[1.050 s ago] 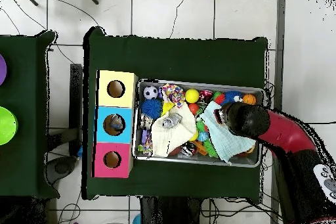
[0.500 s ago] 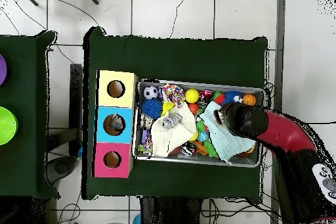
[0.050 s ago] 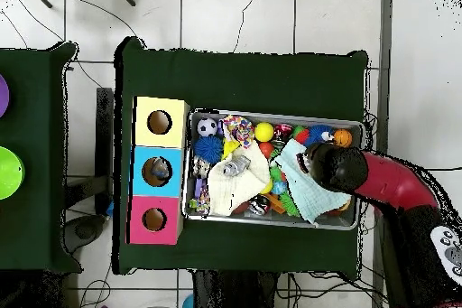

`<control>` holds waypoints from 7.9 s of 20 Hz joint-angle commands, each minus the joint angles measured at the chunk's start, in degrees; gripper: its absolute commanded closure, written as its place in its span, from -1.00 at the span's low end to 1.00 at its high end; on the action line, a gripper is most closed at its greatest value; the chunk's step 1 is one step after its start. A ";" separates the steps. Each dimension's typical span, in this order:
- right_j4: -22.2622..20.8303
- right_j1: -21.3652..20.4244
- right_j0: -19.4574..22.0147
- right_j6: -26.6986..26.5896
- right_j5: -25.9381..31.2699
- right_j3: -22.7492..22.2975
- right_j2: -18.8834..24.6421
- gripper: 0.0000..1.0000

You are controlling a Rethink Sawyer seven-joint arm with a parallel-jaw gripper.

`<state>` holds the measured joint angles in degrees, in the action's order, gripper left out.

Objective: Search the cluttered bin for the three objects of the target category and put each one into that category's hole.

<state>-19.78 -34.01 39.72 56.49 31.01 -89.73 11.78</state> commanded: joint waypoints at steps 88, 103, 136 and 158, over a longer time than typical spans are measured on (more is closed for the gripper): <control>-10.80 16.66 -2.72 -4.96 24.90 21.40 -4.97 1.00; -12.11 15.49 -2.96 -4.85 21.26 21.52 -5.05 1.00; -14.74 23.07 0.29 -8.59 22.89 27.34 -4.12 -1.00; -14.48 23.03 -0.99 -9.12 29.88 28.91 -4.31 1.00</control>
<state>-31.17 -13.20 38.06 56.50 55.81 -60.41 6.08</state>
